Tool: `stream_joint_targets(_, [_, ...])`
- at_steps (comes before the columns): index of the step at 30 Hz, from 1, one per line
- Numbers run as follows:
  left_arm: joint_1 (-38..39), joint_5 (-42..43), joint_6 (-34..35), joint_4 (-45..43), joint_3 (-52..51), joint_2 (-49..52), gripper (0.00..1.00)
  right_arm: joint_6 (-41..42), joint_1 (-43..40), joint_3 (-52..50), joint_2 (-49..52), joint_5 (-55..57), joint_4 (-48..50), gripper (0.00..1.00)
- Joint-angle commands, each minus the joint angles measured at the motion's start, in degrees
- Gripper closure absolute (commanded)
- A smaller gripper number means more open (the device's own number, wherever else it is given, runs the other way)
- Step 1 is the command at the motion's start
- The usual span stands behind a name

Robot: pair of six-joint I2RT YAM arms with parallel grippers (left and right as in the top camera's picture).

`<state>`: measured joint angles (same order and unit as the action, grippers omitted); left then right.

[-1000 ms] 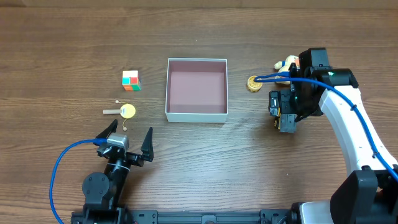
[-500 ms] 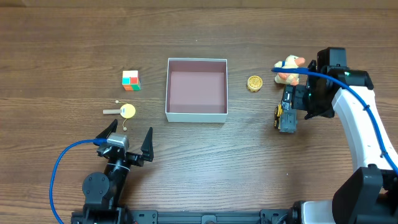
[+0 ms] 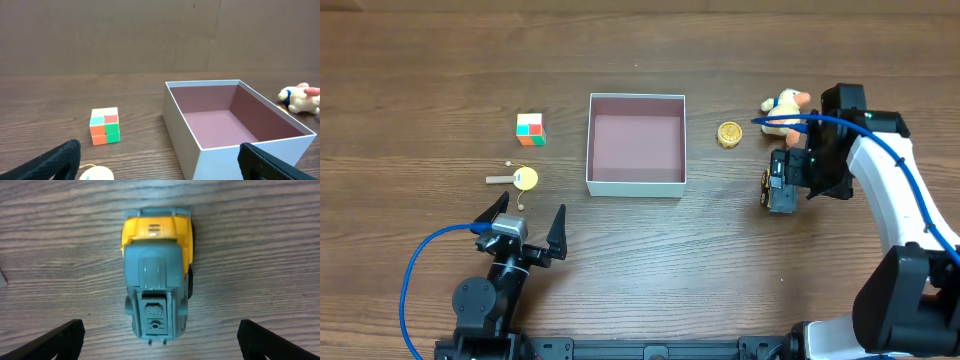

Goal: Pack container
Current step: 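Move the right gripper over the yellow-teal toy truck and grasp it, then lift the truck with the right gripper and carry it over the box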

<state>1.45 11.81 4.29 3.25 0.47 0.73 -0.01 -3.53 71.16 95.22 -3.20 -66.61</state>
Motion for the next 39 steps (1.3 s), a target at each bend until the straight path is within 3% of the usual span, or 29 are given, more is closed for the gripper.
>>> stream_joint_targets(1, [-0.35,0.24,-0.46,-0.07,-0.20,-0.48,0.00,0.07,1.29,-3.82,0.07,-0.28,3.58,0.00])
stream_joint_targets(16, [-0.35,0.24,-0.46,-0.07,-0.20,-0.48,0.00,1.53,2.08,-7.30,0.17,2.08,8.52,0.00])
stream_joint_targets(27, [-0.35,0.24,-0.44,-0.07,-0.20,-0.48,0.00,1.70,2.08,-8.22,0.42,2.08,10.19,0.06])
stream_joint_targets(39, [-0.35,0.24,-0.46,-0.07,-0.20,-0.48,0.00,1.73,2.08,-8.22,7.61,2.08,11.50,0.07])
